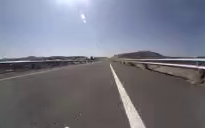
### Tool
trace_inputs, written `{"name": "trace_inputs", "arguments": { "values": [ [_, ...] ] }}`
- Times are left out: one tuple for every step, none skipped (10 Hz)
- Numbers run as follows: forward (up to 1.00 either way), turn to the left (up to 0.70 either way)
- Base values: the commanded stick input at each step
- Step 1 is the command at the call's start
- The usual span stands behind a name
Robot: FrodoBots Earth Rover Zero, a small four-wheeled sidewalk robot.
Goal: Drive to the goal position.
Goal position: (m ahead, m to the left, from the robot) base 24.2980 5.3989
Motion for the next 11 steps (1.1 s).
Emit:
{"name": "trace_inputs", "arguments": {
  "values": [
    [1.00, 0.00],
    [1.00, 0.00],
    [1.00, 0.00],
    [1.00, 0.00],
    [1.00, 0.00],
    [1.00, 0.00],
    [1.00, 0.00],
    [1.00, 0.00],
    [1.00, 0.00],
    [1.00, 0.00],
    [1.00, 0.00]
  ]
}}
